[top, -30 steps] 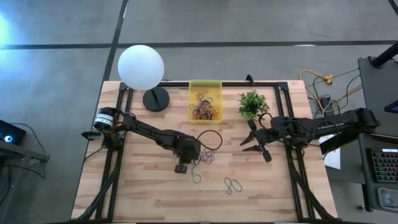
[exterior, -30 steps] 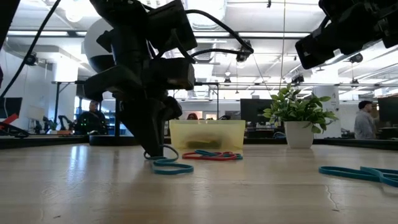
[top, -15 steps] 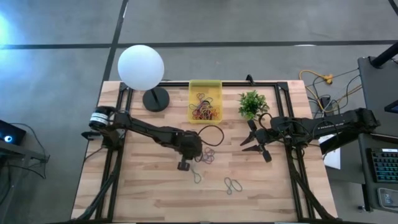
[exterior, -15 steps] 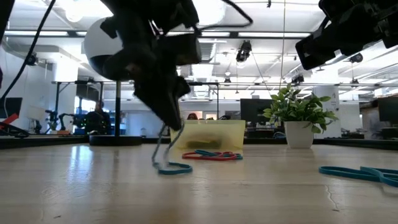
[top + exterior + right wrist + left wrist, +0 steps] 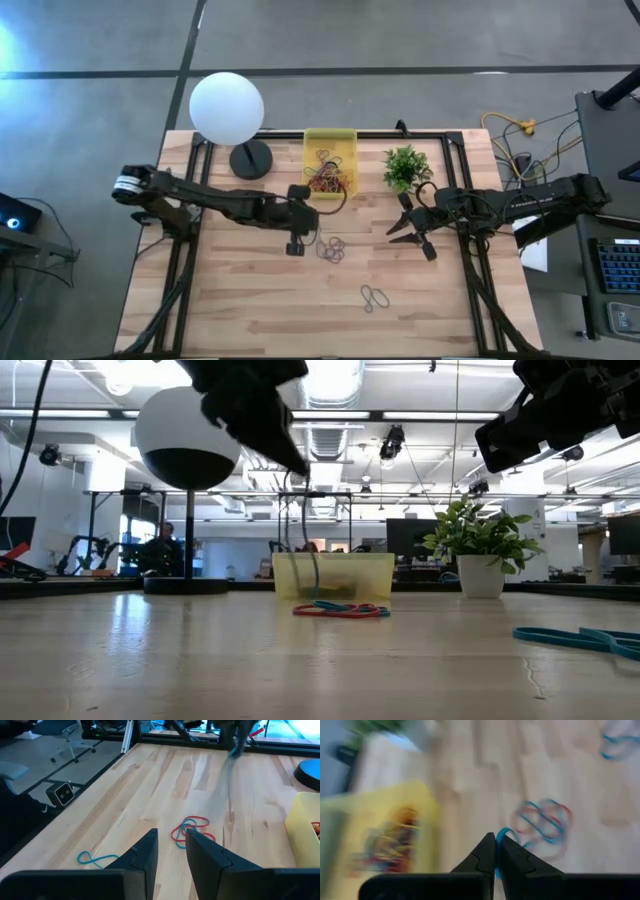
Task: Pick and place rubber bands into bin
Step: Put the blue rubber band into the yellow bin
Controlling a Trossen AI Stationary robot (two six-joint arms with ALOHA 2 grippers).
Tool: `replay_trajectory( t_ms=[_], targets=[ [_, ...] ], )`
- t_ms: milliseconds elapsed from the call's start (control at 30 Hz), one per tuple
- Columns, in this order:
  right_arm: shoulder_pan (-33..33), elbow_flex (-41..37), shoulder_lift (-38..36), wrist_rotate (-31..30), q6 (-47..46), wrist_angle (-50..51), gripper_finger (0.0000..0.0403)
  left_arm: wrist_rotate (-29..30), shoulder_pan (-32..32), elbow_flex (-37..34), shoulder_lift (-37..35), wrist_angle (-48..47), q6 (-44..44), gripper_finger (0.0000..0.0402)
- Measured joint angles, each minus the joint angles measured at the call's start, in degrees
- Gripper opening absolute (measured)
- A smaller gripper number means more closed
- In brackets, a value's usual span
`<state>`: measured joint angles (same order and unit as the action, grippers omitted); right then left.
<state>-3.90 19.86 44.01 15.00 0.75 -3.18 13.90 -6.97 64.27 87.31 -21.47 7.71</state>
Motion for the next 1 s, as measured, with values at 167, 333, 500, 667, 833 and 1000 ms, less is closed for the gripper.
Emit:
replay_trajectory(
  t_ms=[167,333,500,667,833,1000],
  targets=[
    [0.02,-0.04,0.0,-0.04,0.36,-0.13,0.009,6.92,1.65,0.0,-3.13,3.58,1.0,0.0],
    [0.02,-0.04,0.02,-0.07,0.47,-0.21,0.0088,8.93,5.52,0.0,-4.09,9.52,4.27,0.0],
    [0.02,-0.04,0.02,-0.04,0.42,-0.24,0.0082,8.93,10.95,-0.02,-3.41,14.6,6.42,0.0],
    [0.02,-0.04,0.02,-0.04,0.38,-0.24,0.0083,7.23,16.43,-0.13,-3.02,17.2,7.99,0.0],
    [0.0,-0.04,0.02,-0.04,0.62,-0.19,0.0086,2.82,21.38,-0.51,-2.35,20.31,8.25,0.0],
    [0.0,-0.06,0.09,-0.04,0.93,-0.09,0.008,-1.34,25.0,-0.81,0.28,22.39,7.9,0.0]
  ],
)
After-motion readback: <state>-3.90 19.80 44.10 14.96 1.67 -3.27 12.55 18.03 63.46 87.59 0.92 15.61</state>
